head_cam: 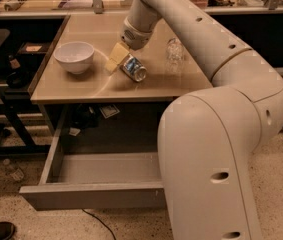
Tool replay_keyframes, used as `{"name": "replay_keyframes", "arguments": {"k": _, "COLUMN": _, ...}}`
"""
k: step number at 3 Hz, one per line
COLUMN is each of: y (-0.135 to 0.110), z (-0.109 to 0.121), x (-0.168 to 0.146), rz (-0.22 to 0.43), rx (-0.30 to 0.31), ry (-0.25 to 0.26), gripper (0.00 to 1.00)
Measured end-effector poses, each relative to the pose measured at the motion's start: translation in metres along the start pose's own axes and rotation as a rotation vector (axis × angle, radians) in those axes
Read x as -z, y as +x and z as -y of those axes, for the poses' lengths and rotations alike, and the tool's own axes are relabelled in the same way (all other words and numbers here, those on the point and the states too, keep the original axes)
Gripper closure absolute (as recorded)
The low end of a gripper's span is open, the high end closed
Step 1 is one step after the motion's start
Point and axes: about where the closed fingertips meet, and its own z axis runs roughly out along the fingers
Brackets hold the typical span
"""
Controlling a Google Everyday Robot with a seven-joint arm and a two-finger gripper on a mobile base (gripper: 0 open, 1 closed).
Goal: Place redbull can into top drawer
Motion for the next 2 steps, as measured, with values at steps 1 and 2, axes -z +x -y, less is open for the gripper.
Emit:
{"name": "replay_keyframes", "arguments": {"k": 1, "y": 0.0037, "z": 0.0071, "x": -0.0083, "rz": 0.0, "rx": -0.012, "ry": -0.012, "gripper": 0.0}}
{"name": "replay_keyframes", "arguments": {"k": 2, "y": 0.0035, "z": 0.0074, "x": -0.0089, "rz": 0.0, "rx": -0.013, "ry": -0.012, "gripper": 0.17}}
